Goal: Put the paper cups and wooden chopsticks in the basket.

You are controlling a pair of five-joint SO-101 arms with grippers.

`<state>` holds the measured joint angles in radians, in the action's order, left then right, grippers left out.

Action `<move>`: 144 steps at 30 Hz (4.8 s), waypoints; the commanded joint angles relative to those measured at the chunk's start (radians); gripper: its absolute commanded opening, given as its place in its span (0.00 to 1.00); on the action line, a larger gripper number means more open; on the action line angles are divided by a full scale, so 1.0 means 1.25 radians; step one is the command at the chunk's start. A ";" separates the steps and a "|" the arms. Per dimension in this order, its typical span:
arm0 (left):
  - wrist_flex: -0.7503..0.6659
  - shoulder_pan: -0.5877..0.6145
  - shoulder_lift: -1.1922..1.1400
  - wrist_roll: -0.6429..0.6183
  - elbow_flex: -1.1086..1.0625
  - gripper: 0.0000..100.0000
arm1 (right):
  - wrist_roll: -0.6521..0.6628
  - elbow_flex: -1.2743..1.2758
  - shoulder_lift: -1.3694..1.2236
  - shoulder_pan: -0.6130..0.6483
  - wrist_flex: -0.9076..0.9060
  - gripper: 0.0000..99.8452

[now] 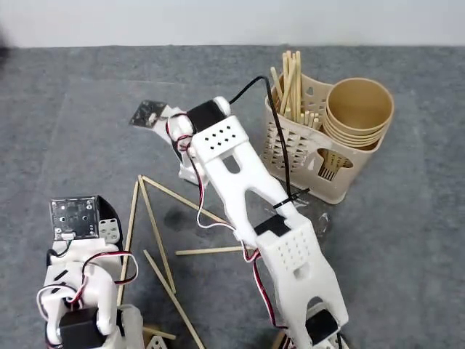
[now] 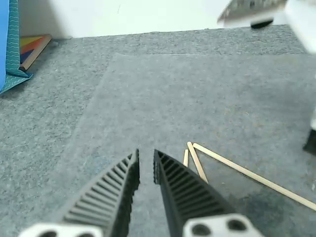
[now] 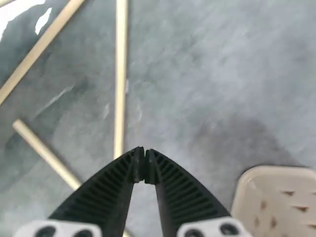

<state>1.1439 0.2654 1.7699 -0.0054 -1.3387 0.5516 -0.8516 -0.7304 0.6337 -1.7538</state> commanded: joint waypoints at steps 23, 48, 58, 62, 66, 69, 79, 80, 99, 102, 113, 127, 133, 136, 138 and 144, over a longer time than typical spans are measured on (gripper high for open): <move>-0.006 0.007 0.000 0.006 0.006 0.05 | -0.032 0.849 0.485 0.149 0.299 0.39; -0.006 0.007 0.000 0.031 0.004 0.05 | -0.074 0.781 0.255 0.159 0.388 0.44; -0.006 0.007 0.000 0.032 0.004 0.05 | -0.072 0.718 0.209 0.154 0.390 0.07; -0.006 0.007 0.000 0.032 0.004 0.05 | -0.071 0.716 0.208 0.141 0.392 0.04; -0.006 0.007 0.000 0.032 0.004 0.05 | -0.066 0.716 0.208 0.118 0.403 0.01; -0.006 0.007 0.000 0.032 0.004 0.05 | -0.029 0.716 0.214 0.111 0.398 0.01; -0.006 0.007 0.000 0.032 0.004 0.05 | 0.000 0.597 0.276 0.047 0.251 0.01; -0.006 0.007 0.000 0.032 0.004 0.05 | 0.005 0.586 0.282 0.040 0.236 0.01; -0.006 0.007 0.000 0.032 0.004 0.05 | -0.076 0.611 0.300 0.171 0.219 0.14; -0.006 0.007 0.000 0.032 0.004 0.05 | -0.101 0.642 0.274 0.180 0.301 0.14; -0.006 0.007 0.000 0.032 0.004 0.05 | -0.106 0.597 0.139 0.182 0.368 0.01; -0.006 0.007 0.000 0.032 0.004 0.05 | -0.068 0.518 0.155 0.107 0.307 0.01; -0.006 0.007 0.000 0.032 0.004 0.05 | -0.041 0.441 0.222 0.061 0.224 0.01; -0.006 0.007 0.000 0.032 0.004 0.05 | -0.031 0.400 0.252 0.039 0.185 0.01; -0.006 0.007 0.000 0.032 0.004 0.05 | -0.031 0.368 0.274 0.019 0.153 0.01; -0.006 0.006 0.000 0.032 0.004 0.05 | -0.010 0.189 0.348 -0.036 0.028 0.01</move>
<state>1.1439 0.2654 1.7699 0.0253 -1.3387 0.5255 -0.4618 -0.4005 0.6260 -1.6510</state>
